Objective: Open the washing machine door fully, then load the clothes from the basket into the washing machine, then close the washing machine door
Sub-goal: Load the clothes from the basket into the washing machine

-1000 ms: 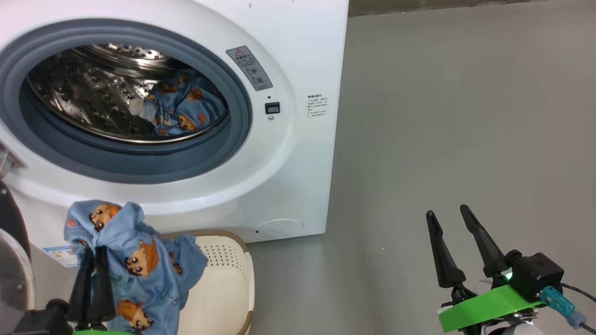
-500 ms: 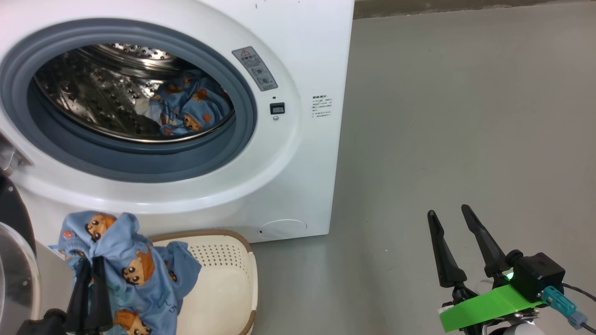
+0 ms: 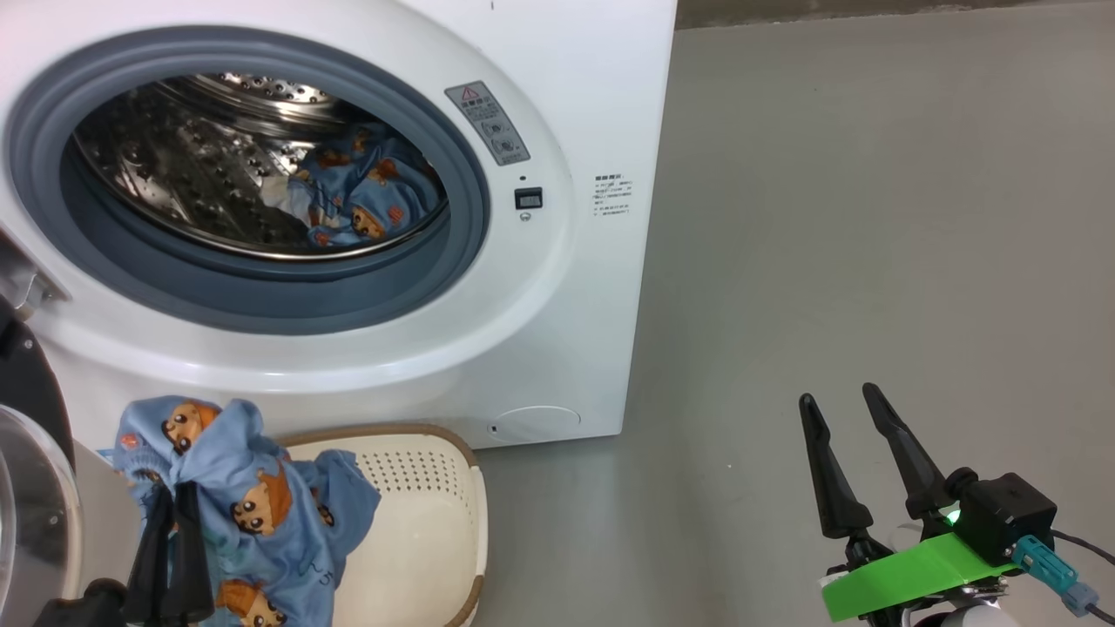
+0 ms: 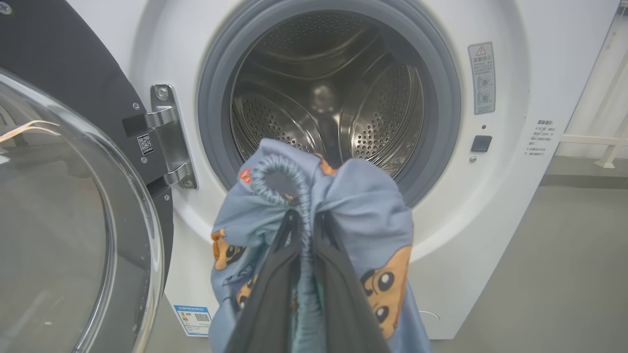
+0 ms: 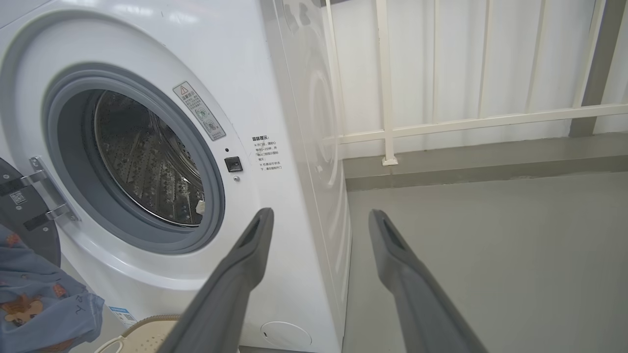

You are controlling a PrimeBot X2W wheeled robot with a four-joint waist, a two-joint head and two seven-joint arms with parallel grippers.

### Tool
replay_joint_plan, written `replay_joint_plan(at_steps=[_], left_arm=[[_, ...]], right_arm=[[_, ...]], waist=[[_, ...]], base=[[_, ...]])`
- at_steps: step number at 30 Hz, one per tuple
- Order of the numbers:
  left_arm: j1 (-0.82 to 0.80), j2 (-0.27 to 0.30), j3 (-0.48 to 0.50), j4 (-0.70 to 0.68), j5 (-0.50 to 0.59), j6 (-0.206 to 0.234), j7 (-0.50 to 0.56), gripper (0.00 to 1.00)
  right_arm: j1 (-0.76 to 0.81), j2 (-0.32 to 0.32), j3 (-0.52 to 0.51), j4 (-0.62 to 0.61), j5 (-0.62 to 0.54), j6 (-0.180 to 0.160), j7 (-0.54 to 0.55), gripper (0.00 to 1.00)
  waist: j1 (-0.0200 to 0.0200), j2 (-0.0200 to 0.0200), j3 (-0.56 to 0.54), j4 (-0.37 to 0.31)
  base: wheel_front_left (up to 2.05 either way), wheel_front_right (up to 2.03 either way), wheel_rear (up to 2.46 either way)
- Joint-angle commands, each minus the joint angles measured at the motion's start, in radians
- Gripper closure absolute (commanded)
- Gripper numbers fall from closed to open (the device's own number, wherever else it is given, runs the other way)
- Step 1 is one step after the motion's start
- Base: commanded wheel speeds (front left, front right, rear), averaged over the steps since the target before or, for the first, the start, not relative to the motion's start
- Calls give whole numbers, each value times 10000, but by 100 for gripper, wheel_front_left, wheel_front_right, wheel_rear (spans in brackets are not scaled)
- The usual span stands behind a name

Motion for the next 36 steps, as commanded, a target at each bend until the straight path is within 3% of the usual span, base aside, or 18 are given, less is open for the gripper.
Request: replay_joint_plan(at_steps=[1,19,36], left_arm=[[-224,83,336,-209,0,-59,-65,100],[-2301,254,374,497,-199,-388,-65,100],[-6312,1640,763,2516,37,-761,-65,100]], right_arm=[[-14,-1,232,-248,-27,62,-48,0],[-340,-1,424,-286,100,62,-48,0],[-1032,-1,679,-459,307,62,-48,0]], waist=[[0,0,20,-4],[0,0,1027,-503],[0,0,2617,-1425]], base=[[0,0,0],[0,0,0],[0,0,0]])
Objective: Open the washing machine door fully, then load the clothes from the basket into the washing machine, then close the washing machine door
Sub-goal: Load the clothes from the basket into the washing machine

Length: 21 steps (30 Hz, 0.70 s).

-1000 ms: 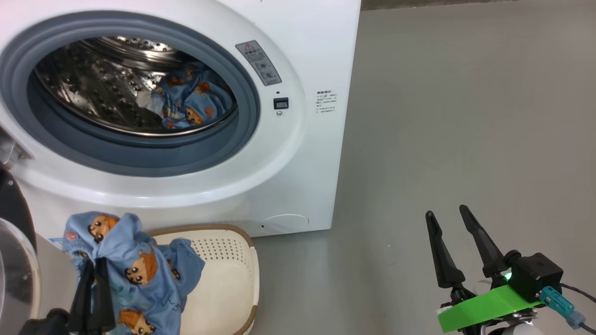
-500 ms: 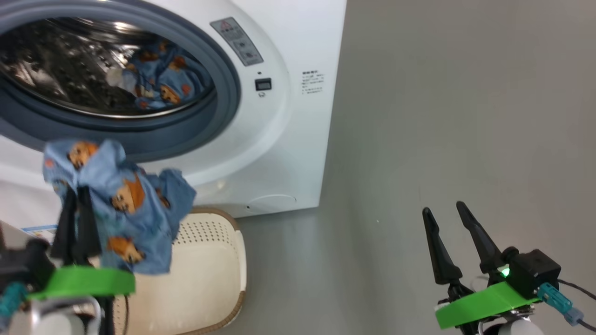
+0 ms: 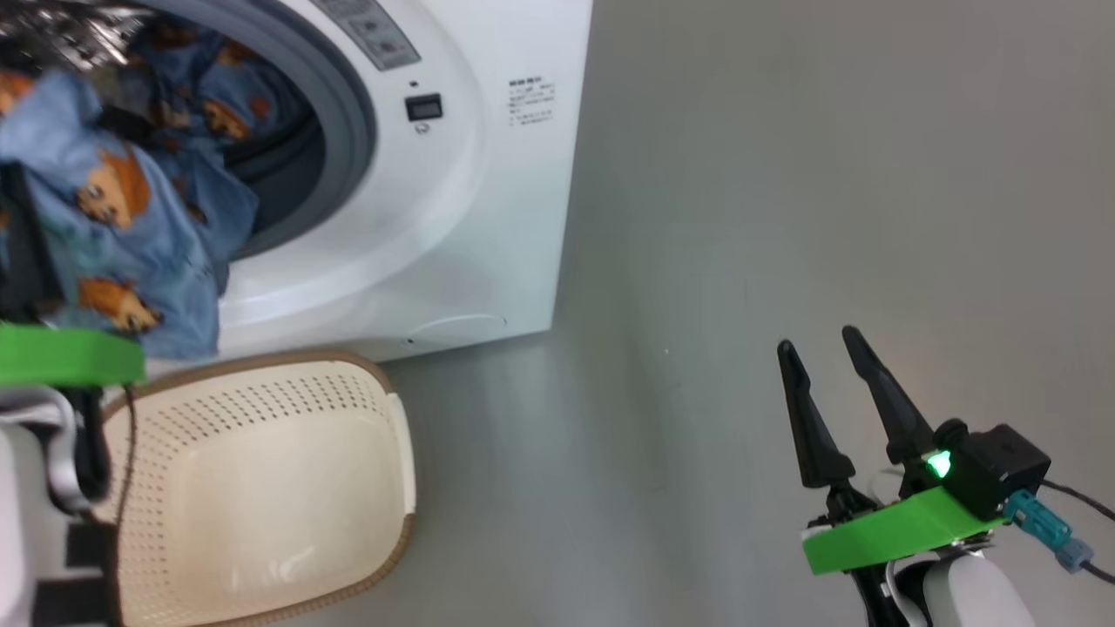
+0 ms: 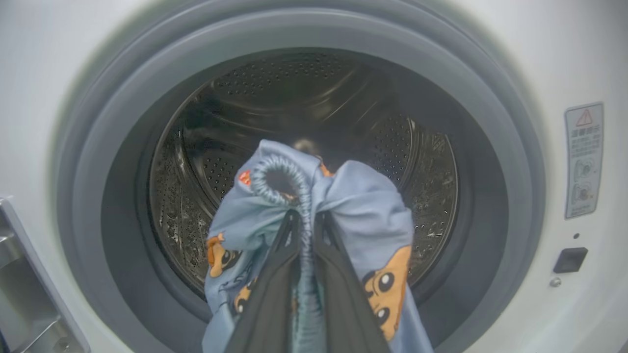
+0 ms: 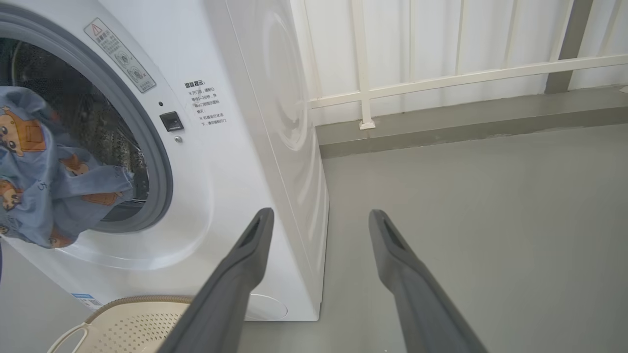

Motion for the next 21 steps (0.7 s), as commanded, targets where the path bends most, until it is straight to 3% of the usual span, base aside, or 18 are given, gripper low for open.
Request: replay_joint_plan(at_steps=[1,21], left_arm=[[-506,501,368,-81,122,-18,-65,100],[-4172,1802,-12,2575,436,-222,176,100]], right_arm=[[-259,1,281,-290,168,62,-48,0],[-995,1,671,-538,712,62,-48,0]], waist=[[0,-1,499,-336],[0,-1,2944,-970]], base=[[0,0,0],[0,0,0]])
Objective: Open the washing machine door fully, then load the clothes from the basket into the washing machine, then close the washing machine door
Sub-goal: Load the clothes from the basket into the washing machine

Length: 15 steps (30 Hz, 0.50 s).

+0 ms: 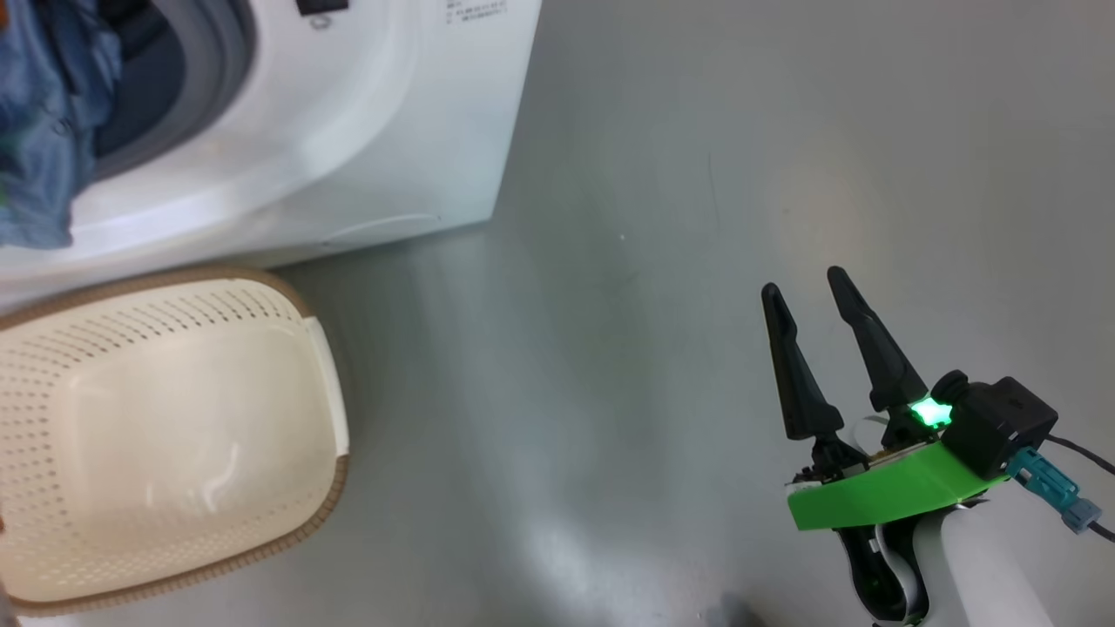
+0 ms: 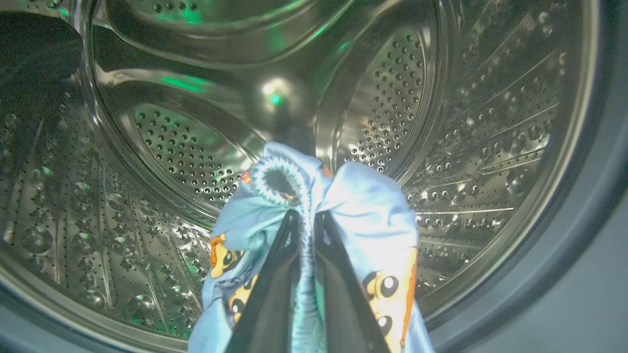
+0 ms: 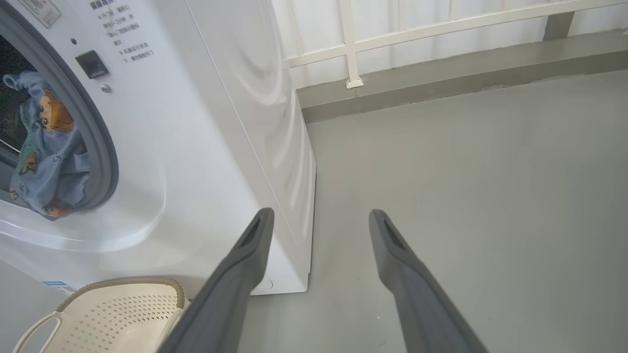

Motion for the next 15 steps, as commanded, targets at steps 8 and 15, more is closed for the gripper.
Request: replay_joint_plan(at_steps=[8,15], left_arm=[[-1677,910,-103,732,200,49,814,100],[-2952,1102,-371,1430,284,46,958,100]], right_arm=[[-194,1,407,-272,371,62,-48,0],[-332,1,597,-288,559,62,-48,0]], waist=[[0,-1,1174,-308],[0,-1,1876,-402]], base=[[0,0,0],[0,0,0]])
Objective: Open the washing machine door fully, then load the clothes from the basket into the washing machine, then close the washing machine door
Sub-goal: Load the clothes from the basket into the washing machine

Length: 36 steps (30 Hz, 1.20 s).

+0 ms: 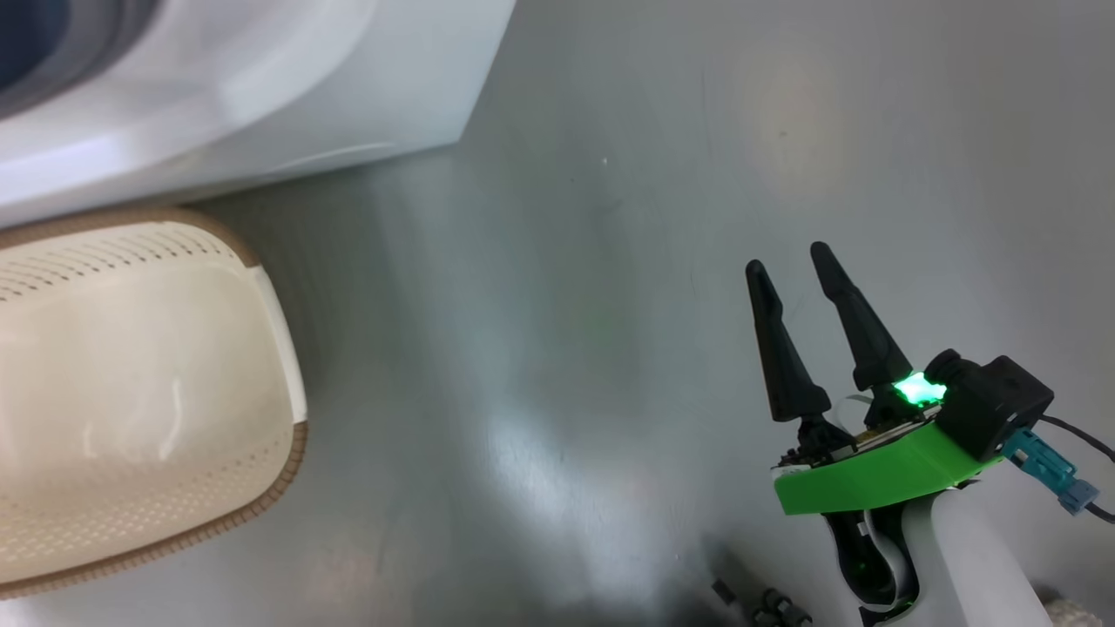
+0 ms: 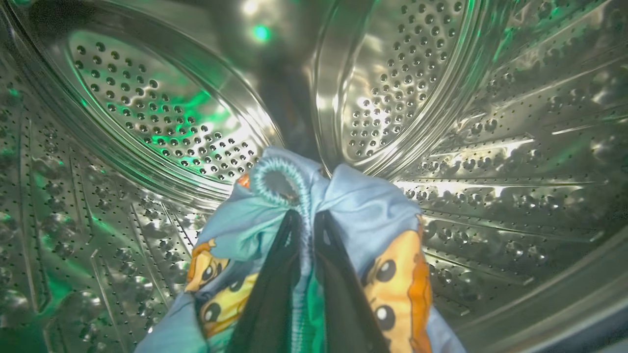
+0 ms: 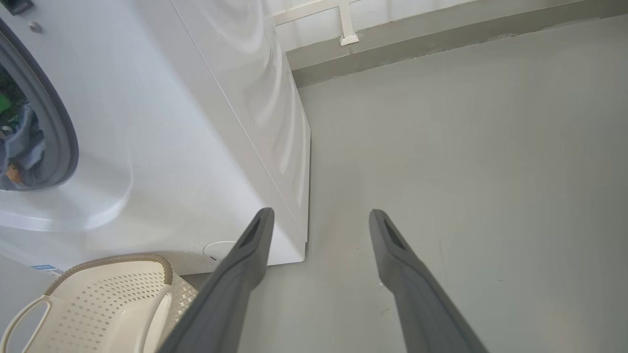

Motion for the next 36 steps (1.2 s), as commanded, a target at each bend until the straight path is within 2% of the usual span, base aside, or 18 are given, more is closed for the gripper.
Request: replay_joint_plan(at_steps=[1,5,10,19,24,27,28,29,30,36], left_arm=[[-201,640,90,-144,120,44,-55,100],[-875,726,-92,126,273,156,-624,100],[-1295,889,-242,-172,524,325,-1081,100],[-961,1044,-261,-3042,922,603,-1128,100],[-545,943,-157,-3101,828,620,-1129,100],[-390,840,-130,-2556,702,565,-1129,100],[-370,814,-129,-2333,665,543,-1129,88],[-379,781,-118,-2140,615,524,-1129,27],[-415,766,-129,-2014,598,501,-1129,0],[-684,678,-190,-966,460,408,-1130,0]], right_arm=[[100,1,289,-224,75,62,-48,0],[20,1,440,-248,186,62,-48,0],[-40,1,598,-267,270,62,-48,0],[-186,1,778,-235,392,62,-48,0],[-203,1,796,-160,393,62,-48,0],[-214,1,786,-107,378,62,-48,0],[-218,1,784,-87,371,62,-48,0],[-222,1,782,-71,360,62,-48,0],[-226,1,773,-60,352,62,-48,0],[-224,1,730,0,313,62,-48,0]], waist=[[0,0,374,-103],[0,0,802,-173],[0,0,1027,-243],[0,0,1252,-304],[0,0,1214,-265],[0,0,1167,-222],[0,0,1144,-209],[0,0,1124,-195],[0,0,1107,-179],[0,0,989,-90]], base=[[0,0,0],[0,0,0],[0,0,0],[0,0,0],[0,0,0],[0,0,0],[0,0,0],[0,0,0],[0,0,0],[0,0,0]])
